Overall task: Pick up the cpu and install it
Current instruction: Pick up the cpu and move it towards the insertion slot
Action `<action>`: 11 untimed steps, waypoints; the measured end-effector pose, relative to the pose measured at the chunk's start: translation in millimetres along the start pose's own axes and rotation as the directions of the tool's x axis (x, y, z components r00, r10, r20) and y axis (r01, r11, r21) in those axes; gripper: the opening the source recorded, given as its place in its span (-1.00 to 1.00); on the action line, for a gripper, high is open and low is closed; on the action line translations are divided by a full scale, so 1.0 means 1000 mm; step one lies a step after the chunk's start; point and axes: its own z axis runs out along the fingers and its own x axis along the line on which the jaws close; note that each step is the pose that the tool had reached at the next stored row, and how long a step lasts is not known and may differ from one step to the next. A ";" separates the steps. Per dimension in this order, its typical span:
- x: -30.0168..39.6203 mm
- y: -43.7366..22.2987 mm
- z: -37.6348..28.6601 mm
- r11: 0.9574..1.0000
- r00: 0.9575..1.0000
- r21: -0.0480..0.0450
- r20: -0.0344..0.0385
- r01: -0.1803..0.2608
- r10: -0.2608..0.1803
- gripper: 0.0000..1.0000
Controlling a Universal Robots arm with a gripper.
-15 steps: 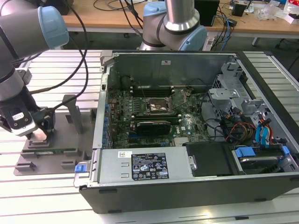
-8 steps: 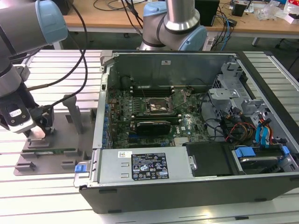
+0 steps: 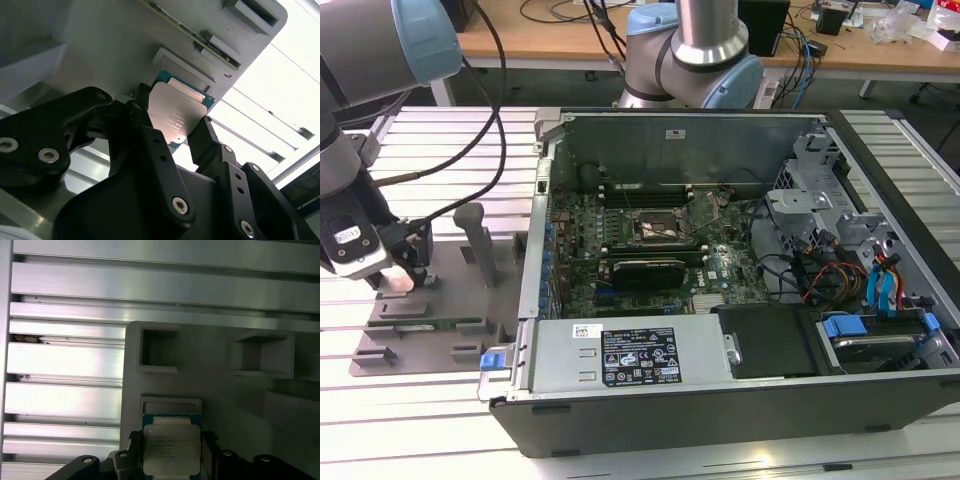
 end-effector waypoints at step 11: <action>-0.0004 0.0000 -0.0155 1.000 1.000 0.000 0.000 0.000 0.000 0.09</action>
